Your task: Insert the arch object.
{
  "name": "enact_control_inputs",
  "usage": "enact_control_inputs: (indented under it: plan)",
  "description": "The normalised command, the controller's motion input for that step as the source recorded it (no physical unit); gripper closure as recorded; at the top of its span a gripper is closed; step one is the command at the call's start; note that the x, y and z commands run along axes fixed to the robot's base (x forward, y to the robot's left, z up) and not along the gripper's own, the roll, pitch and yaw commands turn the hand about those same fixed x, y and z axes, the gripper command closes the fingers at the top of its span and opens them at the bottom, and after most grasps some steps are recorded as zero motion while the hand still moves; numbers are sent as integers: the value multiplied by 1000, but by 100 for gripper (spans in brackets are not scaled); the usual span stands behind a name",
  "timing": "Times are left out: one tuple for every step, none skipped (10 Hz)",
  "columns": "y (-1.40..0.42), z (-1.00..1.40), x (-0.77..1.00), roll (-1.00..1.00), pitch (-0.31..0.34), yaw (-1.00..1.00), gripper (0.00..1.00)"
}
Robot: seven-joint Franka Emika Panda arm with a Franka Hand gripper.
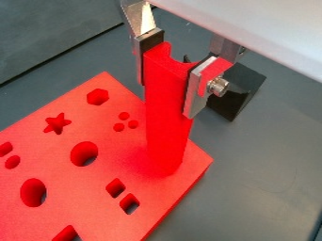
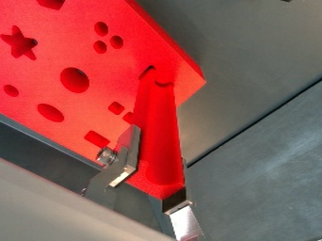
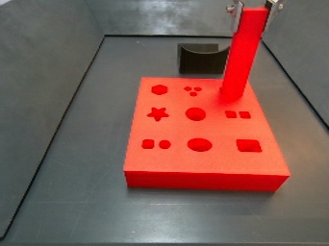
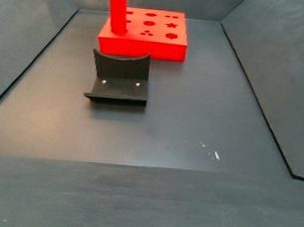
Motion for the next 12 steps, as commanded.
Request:
enact_control_inputs:
  plan:
    - [0, -46, -43, 66, 20, -91, 100]
    - [23, -3, -14, 27, 16, -86, 100]
    - [0, 0, 0, 0, 0, -74, 100]
    - [0, 0, 0, 0, 0, -71, 100]
    - [-26, -46, 0, 27, 0, -40, 100]
    - [0, 0, 0, 4, 0, 0, 100]
    - [0, -291, 306, 43, 67, -20, 100]
    - [9, -809, 340, -31, 0, -117, 100]
    - [77, -894, 280, -29, -26, -86, 100]
    - [97, -866, 146, -6, -70, -46, 100]
    - [37, -797, 0, 0, -96, -6, 100]
    - [49, -709, 0, 141, -40, 0, 100]
